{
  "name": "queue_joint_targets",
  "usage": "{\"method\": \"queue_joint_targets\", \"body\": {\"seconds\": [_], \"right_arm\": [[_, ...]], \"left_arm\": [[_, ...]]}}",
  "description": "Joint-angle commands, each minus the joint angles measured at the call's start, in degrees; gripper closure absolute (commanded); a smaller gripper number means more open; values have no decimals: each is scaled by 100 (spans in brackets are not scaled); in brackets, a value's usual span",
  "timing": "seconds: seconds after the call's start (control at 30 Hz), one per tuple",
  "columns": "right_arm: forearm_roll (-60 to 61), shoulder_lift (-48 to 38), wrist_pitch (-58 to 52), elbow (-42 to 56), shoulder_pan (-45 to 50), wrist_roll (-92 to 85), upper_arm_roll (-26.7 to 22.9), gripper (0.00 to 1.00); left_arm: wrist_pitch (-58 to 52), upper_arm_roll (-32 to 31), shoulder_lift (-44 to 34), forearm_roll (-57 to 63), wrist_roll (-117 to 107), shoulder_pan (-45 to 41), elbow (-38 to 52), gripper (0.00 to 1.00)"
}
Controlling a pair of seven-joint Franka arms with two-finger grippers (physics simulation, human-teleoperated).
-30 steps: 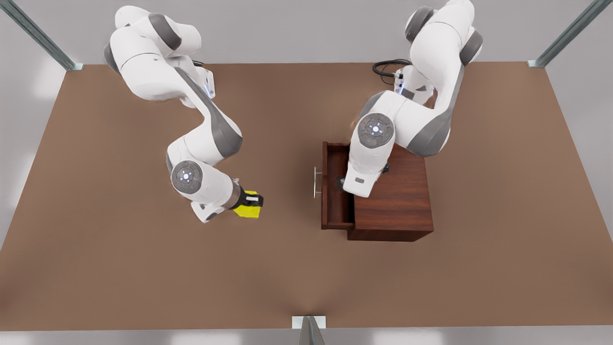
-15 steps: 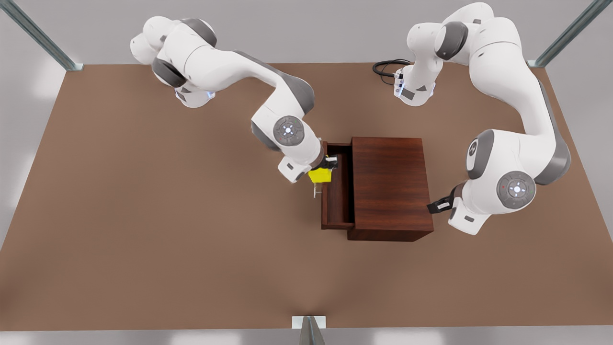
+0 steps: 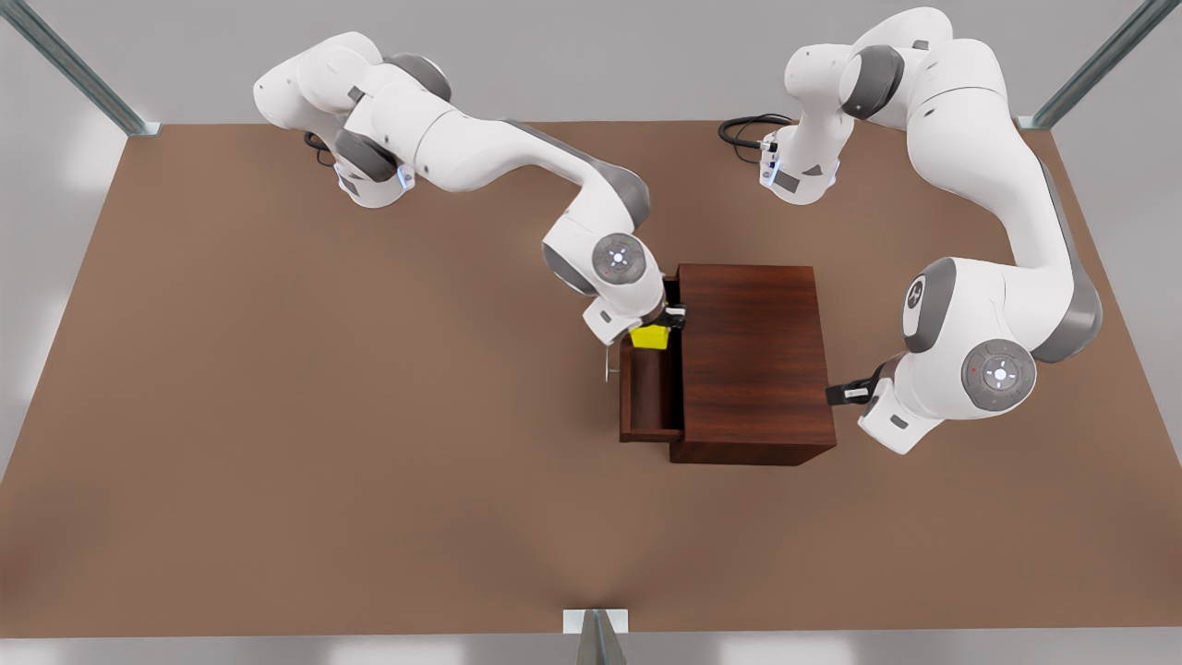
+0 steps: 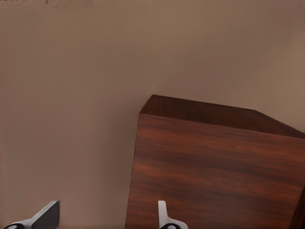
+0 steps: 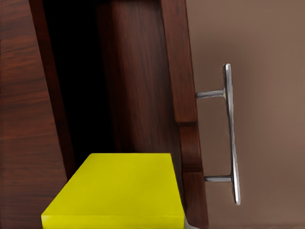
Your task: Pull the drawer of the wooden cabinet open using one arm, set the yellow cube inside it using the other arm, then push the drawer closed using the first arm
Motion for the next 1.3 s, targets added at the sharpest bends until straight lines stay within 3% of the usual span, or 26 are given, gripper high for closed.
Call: {"method": "queue_joint_targets", "body": {"seconds": [0.0, 0.03, 0.17, 0.2, 0.27, 0.33, 0.4, 0.5, 0.53, 0.57, 0.6, 0.9, 1.27], "right_arm": [[-12, 2, 194, 9, 14, 848, 0, 29], [-38, 2, 202, 9, 23, 787, -26, 0], [-30, -112, 79, 9, 84, 699, -211, 0], [-38, -384, -17, -9, -126, 681, -246, 0], [-30, -1105, -684, -88, -996, 75, -264, 0], [-495, -1895, -1519, -369, -1725, -986, -246, 0], [-768, -2687, -2504, -650, -2595, -2490, -185, 0], [-619, -3935, -2347, -2521, -3914, -4705, -193, 0], [-408, -4243, -2005, -3013, -4020, -5434, -623, 0], [-144, -4542, -1432, -3621, -3679, -6200, -1405, 0], [-118, -4516, -1432, -3524, -3405, -6201, -1705, 0], [-12, -4033, -1415, -2945, -3475, -6218, -1687, 0], [6, -3953, -1388, -2848, -3458, -6113, -1705, 0]], "left_arm": [[5, -1, -7, 3, 899, 6, 3, 0], [14, -1, -7, 3, 899, 6, 3, 0], [14, -1, 19, 3, 829, -29, 3, 0], [14, -27, 19, -14, 399, -47, 3, 4], [14, -54, -7, -172, -822, -327, 3, 57], [31, -62, -16, -673, -2639, -608, 11, 79], [497, -71, -33, -1244, -5181, -1312, 11, 79], [1902, -54, 177, -1535, -8661, -2226, 3, 79], [2360, -45, 274, -1535, -9462, -2437, 3, 79], [2747, -45, 371, -1500, -10165, -2648, 3, 79], [2905, -45, 450, -1500, -10693, -2701, 3, 79], [3283, -1, 529, -1016, -11624, -3123, -1210, 79], [3468, 122, 617, -1007, -12232, -3114, -1527, 79]]}}
